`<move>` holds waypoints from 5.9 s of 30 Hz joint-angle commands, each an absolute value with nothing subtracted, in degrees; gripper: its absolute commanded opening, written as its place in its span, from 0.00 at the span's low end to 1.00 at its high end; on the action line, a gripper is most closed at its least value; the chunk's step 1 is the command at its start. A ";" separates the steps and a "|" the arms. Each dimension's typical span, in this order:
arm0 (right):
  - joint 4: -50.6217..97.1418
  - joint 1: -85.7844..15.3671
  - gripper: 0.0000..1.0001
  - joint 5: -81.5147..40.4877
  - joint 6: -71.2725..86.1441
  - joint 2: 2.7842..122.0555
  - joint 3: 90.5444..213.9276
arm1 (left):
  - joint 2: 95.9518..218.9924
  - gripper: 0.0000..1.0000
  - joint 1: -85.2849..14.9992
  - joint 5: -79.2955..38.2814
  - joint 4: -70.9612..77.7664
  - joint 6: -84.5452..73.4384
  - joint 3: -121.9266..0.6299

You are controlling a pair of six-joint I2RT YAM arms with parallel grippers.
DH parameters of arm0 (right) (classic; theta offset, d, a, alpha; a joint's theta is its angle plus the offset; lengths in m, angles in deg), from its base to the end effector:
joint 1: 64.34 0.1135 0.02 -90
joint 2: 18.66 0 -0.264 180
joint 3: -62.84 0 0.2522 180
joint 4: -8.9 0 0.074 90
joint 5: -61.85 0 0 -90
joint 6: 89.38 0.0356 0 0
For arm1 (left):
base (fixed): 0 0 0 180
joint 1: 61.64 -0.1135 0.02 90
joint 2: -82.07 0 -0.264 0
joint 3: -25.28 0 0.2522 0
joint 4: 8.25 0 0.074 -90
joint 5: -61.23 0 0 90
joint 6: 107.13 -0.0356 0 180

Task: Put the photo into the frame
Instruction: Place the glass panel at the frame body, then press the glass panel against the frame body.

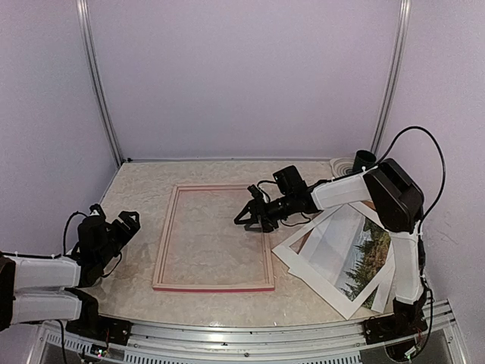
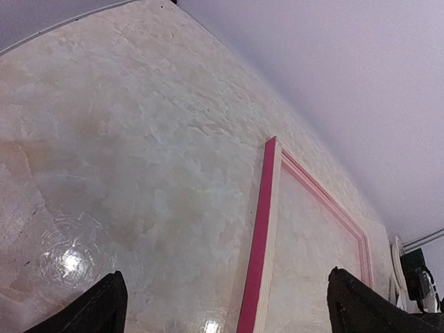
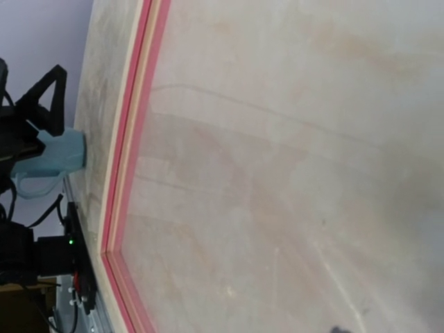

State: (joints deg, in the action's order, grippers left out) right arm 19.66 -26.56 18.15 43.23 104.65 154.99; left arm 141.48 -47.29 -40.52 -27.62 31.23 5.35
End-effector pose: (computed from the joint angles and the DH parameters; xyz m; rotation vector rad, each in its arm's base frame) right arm 0.3432 0.2986 0.1378 -0.3785 2.5687 1.5672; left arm 0.1786 -0.0382 0.1430 -0.7031 1.8203 -0.5367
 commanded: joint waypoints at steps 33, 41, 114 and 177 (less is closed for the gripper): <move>38.63 -25.46 0.80 2.65 33.66 96.27 158.94 | 141.04 0.99 -46.88 -39.84 -28.85 30.27 3.70; 41.86 -25.40 0.80 -1.44 31.82 94.72 159.00 | 141.04 0.99 -46.91 -39.84 -28.80 30.31 3.69; 54.02 -10.75 0.64 -35.63 30.46 88.81 148.58 | 141.66 0.99 -46.94 -39.85 -28.86 30.59 3.78; 57.93 -4.75 0.64 -38.85 31.59 87.62 148.26 | 141.30 0.99 -47.12 -39.80 -28.60 30.75 3.79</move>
